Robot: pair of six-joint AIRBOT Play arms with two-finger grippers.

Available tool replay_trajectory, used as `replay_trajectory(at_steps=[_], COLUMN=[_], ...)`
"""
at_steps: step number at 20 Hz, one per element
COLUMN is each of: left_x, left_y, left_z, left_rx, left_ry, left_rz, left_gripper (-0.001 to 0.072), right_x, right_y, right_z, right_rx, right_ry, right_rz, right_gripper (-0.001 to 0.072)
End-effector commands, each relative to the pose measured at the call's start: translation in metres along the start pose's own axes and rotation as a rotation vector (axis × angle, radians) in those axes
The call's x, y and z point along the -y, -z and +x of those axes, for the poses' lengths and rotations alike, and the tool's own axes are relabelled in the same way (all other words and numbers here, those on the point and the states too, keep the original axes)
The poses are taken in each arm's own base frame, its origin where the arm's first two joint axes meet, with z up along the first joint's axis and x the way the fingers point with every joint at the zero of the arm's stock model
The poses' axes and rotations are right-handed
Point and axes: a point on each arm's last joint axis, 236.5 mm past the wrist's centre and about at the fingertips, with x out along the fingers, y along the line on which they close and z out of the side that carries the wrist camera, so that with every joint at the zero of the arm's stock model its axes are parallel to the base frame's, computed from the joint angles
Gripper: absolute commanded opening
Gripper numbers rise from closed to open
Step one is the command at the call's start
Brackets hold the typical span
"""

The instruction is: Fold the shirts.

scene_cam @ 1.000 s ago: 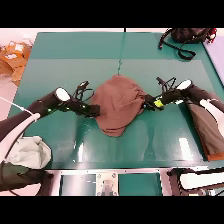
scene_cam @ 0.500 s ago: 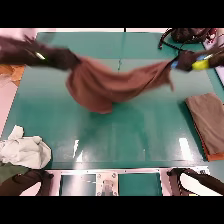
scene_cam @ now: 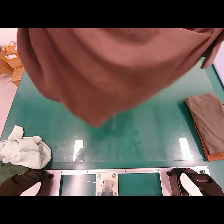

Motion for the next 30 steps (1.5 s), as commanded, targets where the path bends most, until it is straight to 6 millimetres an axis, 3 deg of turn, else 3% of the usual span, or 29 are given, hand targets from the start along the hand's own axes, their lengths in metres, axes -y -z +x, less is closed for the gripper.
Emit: replay_trajectory(at_steps=[1,4,8,9,11,14,15,16,17,19,21,22,24,25,27,30], left_x=[-0.016,-0.024,-0.030,-0.024,-0.012,-0.007,-0.007,-0.008,-0.011,-0.020,-0.035,-0.042,-0.053,-0.059,-0.075,-0.103], left_y=[0.040,0.131,0.277,0.308,0.346,0.363,0.361,0.359,0.356,0.349,0.341,0.336,0.325,0.321,0.319,0.325], left_z=[0.044,0.128,0.229,0.245,0.265,0.273,0.272,0.270,0.265,0.255,0.245,0.243,0.241,0.239,0.235,0.220], left_rx=[-0.162,-0.414,-0.679,-0.733,-0.807,-0.839,-0.839,-0.847,-0.865,-0.904,-0.935,-0.937,-0.924,-0.916,-0.907,-0.922], left_ry=[0.002,0.093,0.155,0.187,0.247,0.274,0.280,0.278,0.277,0.260,0.218,0.195,0.166,0.159,0.133,0.091], left_rz=[-0.032,-0.156,-0.389,-0.452,-0.539,-0.577,-0.561,-0.545,-0.510,-0.433,-0.354,-0.320,-0.289,-0.299,-0.331,-0.398], left_gripper=[0.0028,0.0029,0.0029,0.0029,0.0029,0.0056,0.0395,0.0589,0.0589,0.0589,0.0589,0.0589,0.0589,0.0589,0.0589,0.0589], right_x=[0.022,0.066,0.110,0.118,0.133,0.148,0.153,0.158,0.162,0.164,0.159,0.151,0.124,0.104,0.059,-0.025], right_y=[0.039,0.142,0.312,0.343,0.382,0.389,0.377,0.362,0.342,0.309,0.290,0.290,0.305,0.323,0.372,0.440], right_z=[0.028,0.096,0.168,0.179,0.196,0.218,0.223,0.225,0.223,0.205,0.179,0.165,0.145,0.138,0.131,0.144], right_rx=[-0.107,-0.339,-0.588,-0.631,-0.702,-0.725,-0.709,-0.687,-0.678,-0.692,-0.708,-0.723,-0.753,-0.784,-0.868,-0.931], right_ry=[0.024,0.043,0.085,0.106,0.139,0.145,0.144,0.146,0.142,0.148,0.171,0.183,0.180,0.167,0.134,0.031], right_rz=[0.065,0.228,0.478,0.525,0.577,0.580,0.563,0.531,0.504,0.521,0.565,0.580,0.616,0.623,0.643,0.700], right_gripper=[0.0014,0.0015,0.0015,0.0015,0.0015,0.0029,0.0201,0.0385,0.0435,0.0434,0.0433,0.0433,0.0434,0.0434,0.0434,0.0434])
